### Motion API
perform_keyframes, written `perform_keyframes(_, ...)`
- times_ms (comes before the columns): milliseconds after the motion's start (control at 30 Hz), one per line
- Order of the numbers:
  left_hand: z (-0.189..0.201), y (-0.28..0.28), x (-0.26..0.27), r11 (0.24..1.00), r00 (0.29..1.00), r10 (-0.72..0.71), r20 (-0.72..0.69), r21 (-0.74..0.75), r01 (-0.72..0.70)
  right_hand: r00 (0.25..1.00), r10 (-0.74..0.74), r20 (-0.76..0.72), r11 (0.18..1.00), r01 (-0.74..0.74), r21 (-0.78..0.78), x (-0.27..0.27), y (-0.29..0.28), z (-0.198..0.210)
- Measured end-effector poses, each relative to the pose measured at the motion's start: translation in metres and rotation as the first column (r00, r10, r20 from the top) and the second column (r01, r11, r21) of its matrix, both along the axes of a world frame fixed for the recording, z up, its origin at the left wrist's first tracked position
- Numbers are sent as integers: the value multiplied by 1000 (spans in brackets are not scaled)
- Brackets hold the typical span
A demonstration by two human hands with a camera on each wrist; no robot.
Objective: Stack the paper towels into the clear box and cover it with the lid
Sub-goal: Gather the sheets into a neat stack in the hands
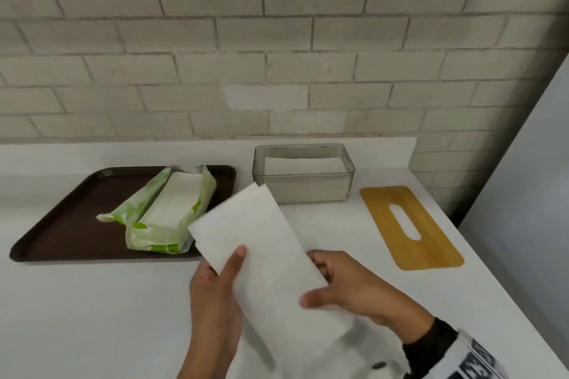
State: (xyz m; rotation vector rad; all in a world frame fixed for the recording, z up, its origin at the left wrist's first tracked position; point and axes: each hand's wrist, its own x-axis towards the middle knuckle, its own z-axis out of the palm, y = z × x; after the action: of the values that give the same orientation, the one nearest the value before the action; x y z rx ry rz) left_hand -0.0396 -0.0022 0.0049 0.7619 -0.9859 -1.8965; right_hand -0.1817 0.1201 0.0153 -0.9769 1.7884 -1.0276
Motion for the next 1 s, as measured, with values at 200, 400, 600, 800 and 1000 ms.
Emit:
perform_keyframes(200, -19, -24, 27, 946, 960, -145, 238, -250, 205, 949, -271, -162, 960, 254, -115, -14, 53, -1)
perform_keyframes(400, -25, 2, 23, 853, 828, -282, 485, -267, 447, 932, -254, -259, 966, 231, -115, -6, 60, -2)
perform_keyframes(600, -19, 7, 21, 890, 882, -269, 387, -251, 381, 897, -403, -183, 898, 349, -269, -4, 70, 11)
perform_keyframes(800, -48, 15, 22, 935, 875, -259, 408, -122, 333, 843, -538, 4, 833, 532, -149, 5, 80, -27)
perform_keyframes(1000, -50, 11, 20, 909, 854, -294, 429, -152, 389, 751, -622, 221, 750, 653, -105, 3, 81, -41)
